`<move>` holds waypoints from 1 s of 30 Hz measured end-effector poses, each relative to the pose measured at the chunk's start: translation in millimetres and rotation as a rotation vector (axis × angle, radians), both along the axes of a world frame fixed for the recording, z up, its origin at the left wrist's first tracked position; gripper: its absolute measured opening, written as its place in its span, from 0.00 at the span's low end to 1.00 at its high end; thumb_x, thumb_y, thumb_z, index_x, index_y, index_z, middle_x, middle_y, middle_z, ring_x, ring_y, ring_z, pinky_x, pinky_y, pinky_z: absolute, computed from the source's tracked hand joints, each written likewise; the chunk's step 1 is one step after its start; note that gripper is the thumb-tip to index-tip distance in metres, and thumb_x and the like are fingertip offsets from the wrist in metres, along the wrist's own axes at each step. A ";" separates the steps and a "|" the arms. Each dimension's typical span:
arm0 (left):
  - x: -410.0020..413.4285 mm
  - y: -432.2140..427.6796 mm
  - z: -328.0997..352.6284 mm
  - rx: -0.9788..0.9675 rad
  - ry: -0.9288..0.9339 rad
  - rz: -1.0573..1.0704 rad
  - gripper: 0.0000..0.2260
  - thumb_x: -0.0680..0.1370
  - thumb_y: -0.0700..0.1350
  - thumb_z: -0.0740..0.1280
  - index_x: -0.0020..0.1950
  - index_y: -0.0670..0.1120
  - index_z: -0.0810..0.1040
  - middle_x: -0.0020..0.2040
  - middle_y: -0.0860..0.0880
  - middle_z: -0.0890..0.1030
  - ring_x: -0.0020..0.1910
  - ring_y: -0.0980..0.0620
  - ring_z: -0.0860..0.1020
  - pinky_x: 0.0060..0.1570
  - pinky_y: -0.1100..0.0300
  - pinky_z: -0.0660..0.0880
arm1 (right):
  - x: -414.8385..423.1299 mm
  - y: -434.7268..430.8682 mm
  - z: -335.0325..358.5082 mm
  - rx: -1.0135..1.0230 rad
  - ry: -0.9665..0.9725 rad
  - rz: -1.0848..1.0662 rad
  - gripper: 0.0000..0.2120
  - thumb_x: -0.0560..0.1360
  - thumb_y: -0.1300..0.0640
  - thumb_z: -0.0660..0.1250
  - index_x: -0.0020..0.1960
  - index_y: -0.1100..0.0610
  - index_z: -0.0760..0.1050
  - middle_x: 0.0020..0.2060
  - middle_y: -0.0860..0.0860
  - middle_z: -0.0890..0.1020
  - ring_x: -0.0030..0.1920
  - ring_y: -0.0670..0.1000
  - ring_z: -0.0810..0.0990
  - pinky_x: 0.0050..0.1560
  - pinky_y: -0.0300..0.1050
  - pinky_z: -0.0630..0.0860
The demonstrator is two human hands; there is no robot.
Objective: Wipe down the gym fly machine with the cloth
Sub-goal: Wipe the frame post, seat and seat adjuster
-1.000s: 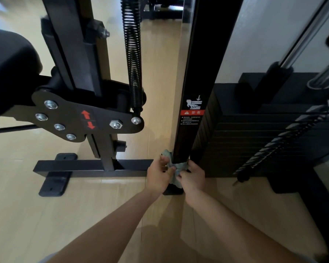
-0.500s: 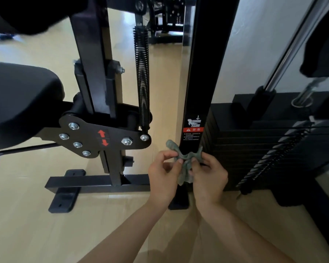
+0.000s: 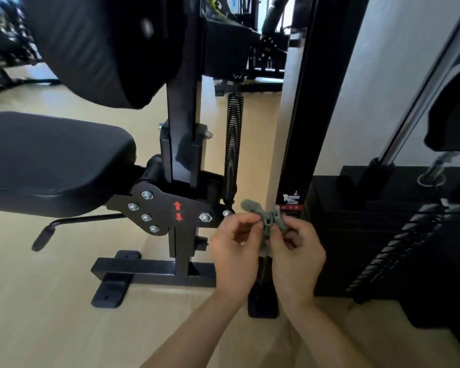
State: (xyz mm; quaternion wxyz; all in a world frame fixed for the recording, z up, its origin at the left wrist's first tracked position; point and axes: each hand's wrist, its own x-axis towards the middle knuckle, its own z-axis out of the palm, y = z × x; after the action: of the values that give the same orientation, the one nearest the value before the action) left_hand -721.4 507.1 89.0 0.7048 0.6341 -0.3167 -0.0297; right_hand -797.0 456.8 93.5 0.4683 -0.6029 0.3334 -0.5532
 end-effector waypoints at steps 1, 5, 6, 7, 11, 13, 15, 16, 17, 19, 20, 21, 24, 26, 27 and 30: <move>3.7 6.6 1.0 -0.007 -0.025 0.062 0.12 0.77 0.36 0.73 0.50 0.54 0.83 0.46 0.53 0.84 0.46 0.50 0.84 0.46 0.63 0.80 | 2.9 5.1 1.5 -0.015 0.014 0.032 0.15 0.74 0.66 0.73 0.53 0.48 0.80 0.48 0.48 0.83 0.48 0.44 0.83 0.47 0.30 0.77; 24.7 32.9 5.8 -0.024 0.014 0.294 0.16 0.76 0.33 0.73 0.47 0.56 0.82 0.44 0.54 0.84 0.44 0.51 0.84 0.46 0.60 0.81 | 29.9 21.4 7.5 -0.031 -0.010 0.132 0.15 0.74 0.69 0.73 0.54 0.53 0.82 0.50 0.47 0.82 0.51 0.42 0.83 0.48 0.30 0.78; 30.6 37.6 8.3 -0.012 0.025 0.346 0.16 0.76 0.33 0.73 0.47 0.56 0.82 0.44 0.54 0.84 0.44 0.52 0.84 0.45 0.57 0.82 | 39.5 25.3 8.9 -0.064 -0.015 0.145 0.14 0.73 0.70 0.73 0.55 0.56 0.83 0.51 0.47 0.82 0.52 0.42 0.83 0.49 0.31 0.79; 36.4 41.6 11.9 -0.001 0.027 0.392 0.15 0.76 0.34 0.73 0.46 0.56 0.82 0.44 0.54 0.84 0.43 0.52 0.84 0.45 0.55 0.82 | 49.8 29.2 10.4 -0.105 -0.019 0.149 0.13 0.73 0.71 0.73 0.55 0.58 0.83 0.51 0.47 0.82 0.52 0.42 0.82 0.49 0.32 0.79; 63.6 52.3 30.2 0.100 -0.278 0.494 0.09 0.76 0.34 0.73 0.50 0.49 0.83 0.47 0.52 0.80 0.44 0.56 0.80 0.47 0.67 0.76 | 83.6 31.5 13.6 -0.310 0.002 0.155 0.13 0.72 0.73 0.73 0.54 0.62 0.83 0.52 0.52 0.78 0.51 0.45 0.81 0.50 0.40 0.81; 77.0 56.0 32.0 0.229 -0.440 0.540 0.09 0.76 0.35 0.73 0.54 0.45 0.84 0.50 0.52 0.79 0.46 0.60 0.76 0.48 0.74 0.71 | 90.8 24.1 8.1 -0.480 0.112 0.167 0.11 0.73 0.69 0.74 0.55 0.63 0.83 0.52 0.54 0.77 0.49 0.47 0.80 0.51 0.38 0.80; 83.0 60.0 27.4 0.340 -0.499 0.543 0.13 0.75 0.36 0.74 0.58 0.45 0.83 0.53 0.51 0.79 0.49 0.61 0.74 0.50 0.77 0.67 | 91.2 19.7 -1.1 -0.680 0.266 0.163 0.12 0.74 0.64 0.73 0.57 0.63 0.83 0.53 0.55 0.78 0.50 0.50 0.78 0.51 0.38 0.79; 83.7 60.8 23.7 0.383 -0.515 0.537 0.15 0.74 0.36 0.75 0.60 0.45 0.83 0.55 0.50 0.78 0.50 0.61 0.73 0.50 0.77 0.67 | 90.6 17.9 -6.1 -0.758 0.327 0.157 0.13 0.75 0.63 0.73 0.58 0.62 0.82 0.53 0.55 0.79 0.52 0.51 0.78 0.50 0.40 0.79; 84.0 60.8 20.1 0.416 -0.523 0.530 0.17 0.73 0.35 0.75 0.61 0.45 0.82 0.56 0.49 0.78 0.50 0.60 0.73 0.49 0.76 0.66 | 90.1 16.1 -10.5 -0.812 0.372 0.146 0.13 0.74 0.63 0.74 0.59 0.62 0.82 0.53 0.56 0.79 0.53 0.53 0.77 0.50 0.41 0.79; 84.3 60.3 13.9 0.443 -0.510 0.528 0.17 0.71 0.35 0.76 0.58 0.46 0.81 0.54 0.50 0.77 0.48 0.59 0.74 0.45 0.71 0.67 | 88.2 13.4 -17.4 -0.883 0.409 0.122 0.13 0.73 0.63 0.75 0.57 0.61 0.83 0.52 0.56 0.80 0.53 0.54 0.76 0.49 0.43 0.79; 84.8 60.9 10.7 0.454 -0.504 0.532 0.16 0.70 0.35 0.77 0.55 0.46 0.81 0.52 0.51 0.78 0.46 0.57 0.75 0.43 0.68 0.68 | 87.4 12.5 -19.7 -0.911 0.409 0.108 0.11 0.72 0.64 0.75 0.54 0.61 0.83 0.50 0.56 0.80 0.53 0.54 0.75 0.48 0.44 0.78; 85.5 61.6 7.0 0.474 -0.505 0.529 0.14 0.70 0.35 0.77 0.53 0.46 0.80 0.50 0.51 0.78 0.44 0.55 0.76 0.41 0.65 0.70 | 87.2 11.2 -22.0 -0.938 0.408 0.091 0.09 0.72 0.65 0.74 0.52 0.60 0.83 0.49 0.56 0.81 0.52 0.54 0.75 0.48 0.44 0.78; 87.8 66.6 -3.4 0.539 -0.523 0.466 0.12 0.69 0.34 0.77 0.50 0.45 0.82 0.47 0.51 0.80 0.41 0.51 0.79 0.40 0.55 0.77 | 84.7 8.4 -28.7 -0.958 0.407 0.051 0.05 0.75 0.64 0.70 0.48 0.59 0.84 0.47 0.55 0.82 0.48 0.55 0.76 0.46 0.46 0.78; 89.9 68.4 -3.6 0.567 -0.525 0.425 0.11 0.69 0.34 0.78 0.48 0.45 0.82 0.45 0.51 0.80 0.39 0.52 0.80 0.39 0.52 0.79 | 80.5 4.2 -32.5 -0.932 0.360 0.069 0.08 0.76 0.63 0.66 0.47 0.59 0.84 0.46 0.54 0.83 0.46 0.55 0.77 0.45 0.47 0.79; 90.5 68.4 -2.0 0.575 -0.525 0.414 0.11 0.69 0.35 0.78 0.47 0.45 0.83 0.43 0.51 0.80 0.38 0.52 0.80 0.38 0.52 0.79 | 78.3 0.8 -34.5 -0.919 0.336 0.085 0.08 0.76 0.64 0.66 0.47 0.60 0.84 0.45 0.54 0.83 0.45 0.55 0.77 0.44 0.48 0.79; 93.0 71.4 3.7 0.590 -0.581 0.379 0.09 0.70 0.36 0.78 0.46 0.44 0.83 0.42 0.51 0.80 0.37 0.51 0.80 0.37 0.51 0.80 | 75.7 -4.7 -37.5 -0.807 0.276 0.118 0.06 0.72 0.68 0.72 0.48 0.63 0.84 0.43 0.56 0.82 0.42 0.57 0.79 0.41 0.51 0.80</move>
State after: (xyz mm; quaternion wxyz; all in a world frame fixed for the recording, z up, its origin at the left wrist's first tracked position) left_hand -628.4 578.5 92.7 0.3689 0.8367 -0.3577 0.1897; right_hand -721.3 452.1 56.0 0.1768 -0.8242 0.1150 -0.5256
